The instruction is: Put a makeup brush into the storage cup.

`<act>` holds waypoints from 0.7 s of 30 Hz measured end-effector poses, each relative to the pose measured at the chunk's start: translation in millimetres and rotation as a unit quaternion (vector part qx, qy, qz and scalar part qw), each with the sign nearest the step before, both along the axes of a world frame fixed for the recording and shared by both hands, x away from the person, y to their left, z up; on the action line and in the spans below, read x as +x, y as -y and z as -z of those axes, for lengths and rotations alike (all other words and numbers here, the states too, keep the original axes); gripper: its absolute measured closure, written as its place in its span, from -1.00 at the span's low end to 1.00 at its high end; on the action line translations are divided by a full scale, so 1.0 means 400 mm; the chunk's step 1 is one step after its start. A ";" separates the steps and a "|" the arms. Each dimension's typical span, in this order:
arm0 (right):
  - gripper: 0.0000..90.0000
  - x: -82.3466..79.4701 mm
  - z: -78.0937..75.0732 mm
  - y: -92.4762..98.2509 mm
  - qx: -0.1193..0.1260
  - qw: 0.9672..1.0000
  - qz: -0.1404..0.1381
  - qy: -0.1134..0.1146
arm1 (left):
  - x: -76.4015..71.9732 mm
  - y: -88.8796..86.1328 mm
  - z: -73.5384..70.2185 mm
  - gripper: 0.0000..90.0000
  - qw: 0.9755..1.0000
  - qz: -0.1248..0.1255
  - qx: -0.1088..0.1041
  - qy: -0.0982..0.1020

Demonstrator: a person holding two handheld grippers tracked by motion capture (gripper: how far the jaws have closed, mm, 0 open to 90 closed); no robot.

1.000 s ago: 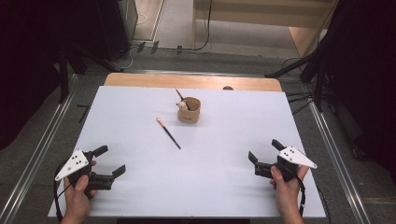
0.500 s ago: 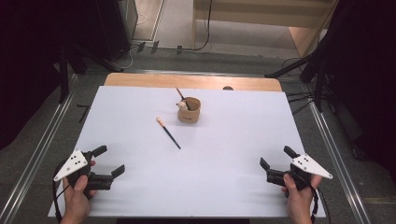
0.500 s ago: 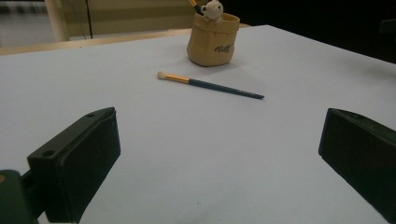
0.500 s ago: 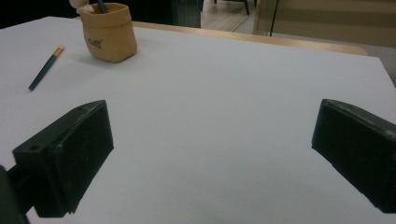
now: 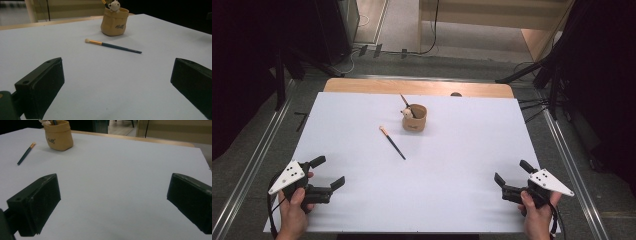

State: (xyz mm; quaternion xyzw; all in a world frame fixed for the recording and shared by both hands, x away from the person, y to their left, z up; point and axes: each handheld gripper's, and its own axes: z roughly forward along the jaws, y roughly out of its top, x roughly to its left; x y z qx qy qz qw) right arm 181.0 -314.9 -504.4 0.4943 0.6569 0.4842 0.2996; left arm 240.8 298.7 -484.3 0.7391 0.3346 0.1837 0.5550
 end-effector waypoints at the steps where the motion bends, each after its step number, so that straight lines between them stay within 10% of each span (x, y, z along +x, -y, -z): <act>1: -1.00 0.000 -0.001 -0.001 0.001 1.000 -0.001 0.002 | 0.000 0.001 -0.001 -1.00 1.000 0.001 0.000 0.000; 21: -1.00 -0.010 -0.010 0.008 0.012 1.000 0.007 0.000 | 0.082 0.096 -0.056 -1.00 0.998 0.057 -0.025 -0.012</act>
